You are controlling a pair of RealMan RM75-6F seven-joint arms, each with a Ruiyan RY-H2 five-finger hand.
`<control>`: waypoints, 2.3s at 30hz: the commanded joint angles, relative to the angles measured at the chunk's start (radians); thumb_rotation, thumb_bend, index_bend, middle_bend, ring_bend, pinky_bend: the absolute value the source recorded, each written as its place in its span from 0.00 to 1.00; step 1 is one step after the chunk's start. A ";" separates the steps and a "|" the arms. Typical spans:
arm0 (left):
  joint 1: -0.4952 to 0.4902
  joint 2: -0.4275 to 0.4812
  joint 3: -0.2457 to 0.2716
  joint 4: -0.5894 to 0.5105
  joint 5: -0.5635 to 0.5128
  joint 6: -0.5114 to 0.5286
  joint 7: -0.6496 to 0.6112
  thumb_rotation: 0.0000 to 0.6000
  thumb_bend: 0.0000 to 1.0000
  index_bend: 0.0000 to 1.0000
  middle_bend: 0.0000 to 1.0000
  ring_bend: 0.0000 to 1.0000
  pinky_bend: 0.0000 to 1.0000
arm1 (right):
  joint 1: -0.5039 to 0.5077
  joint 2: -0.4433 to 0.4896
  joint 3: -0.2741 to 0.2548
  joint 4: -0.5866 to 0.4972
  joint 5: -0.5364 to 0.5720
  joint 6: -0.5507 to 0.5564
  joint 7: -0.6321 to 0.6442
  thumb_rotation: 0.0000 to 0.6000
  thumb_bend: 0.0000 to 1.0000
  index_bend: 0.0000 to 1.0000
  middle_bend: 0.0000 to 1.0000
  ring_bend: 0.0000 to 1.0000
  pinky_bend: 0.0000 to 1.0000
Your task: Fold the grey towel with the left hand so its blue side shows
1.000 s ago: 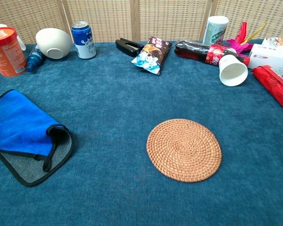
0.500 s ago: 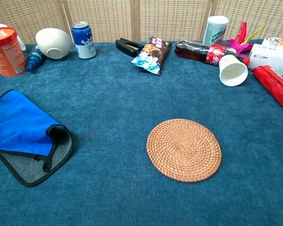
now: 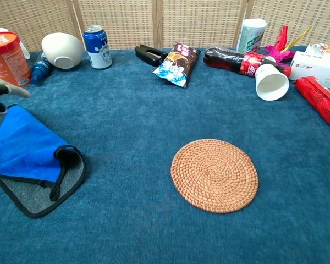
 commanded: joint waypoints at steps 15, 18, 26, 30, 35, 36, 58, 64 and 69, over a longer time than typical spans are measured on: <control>-0.025 -0.056 0.041 0.011 0.167 0.041 -0.062 1.00 0.47 0.43 0.00 0.00 0.00 | -0.001 0.008 0.002 0.000 -0.001 0.002 0.017 1.00 0.00 0.00 0.00 0.00 0.00; -0.026 -0.058 0.050 0.015 0.184 0.041 -0.057 1.00 0.47 0.43 0.00 0.00 0.00 | 0.000 0.007 0.001 -0.001 -0.002 0.000 0.014 1.00 0.00 0.00 0.00 0.00 0.00; -0.035 -0.057 0.069 0.003 0.206 0.013 -0.020 1.00 0.47 0.44 0.00 0.00 0.00 | 0.000 0.007 0.001 -0.002 0.001 0.000 0.013 1.00 0.00 0.00 0.00 0.00 0.00; -0.041 -0.066 0.054 -0.011 0.176 -0.021 0.040 1.00 0.47 0.44 0.00 0.00 0.00 | 0.001 0.007 0.001 -0.003 0.000 -0.001 0.012 1.00 0.00 0.00 0.00 0.00 0.00; -0.044 -0.077 0.032 -0.025 0.146 -0.038 0.112 1.00 0.47 0.40 0.00 0.00 0.00 | 0.000 0.009 0.003 -0.003 0.003 0.001 0.018 1.00 0.00 0.00 0.00 0.00 0.00; -0.043 -0.080 0.026 -0.027 0.135 -0.042 0.131 1.00 0.47 0.38 0.00 0.00 0.00 | 0.000 0.010 0.003 -0.003 0.003 0.001 0.019 1.00 0.00 0.00 0.00 0.00 0.00; -0.074 -0.112 -0.041 -0.094 -0.015 -0.117 0.263 1.00 0.47 0.36 0.00 0.00 0.00 | -0.002 0.013 0.001 -0.007 -0.001 0.003 0.020 1.00 0.00 0.00 0.00 0.00 0.00; -0.064 -0.075 -0.006 -0.076 0.083 -0.054 0.189 1.00 0.47 0.36 0.00 0.00 0.03 | -0.002 0.014 0.001 -0.008 -0.001 0.003 0.021 1.00 0.00 0.00 0.00 0.00 0.00; -0.057 -0.043 0.039 -0.034 0.180 0.004 0.088 1.00 0.47 0.37 0.00 0.00 0.05 | 0.000 0.011 -0.002 -0.008 -0.003 0.000 0.013 1.00 0.00 0.00 0.00 0.00 0.00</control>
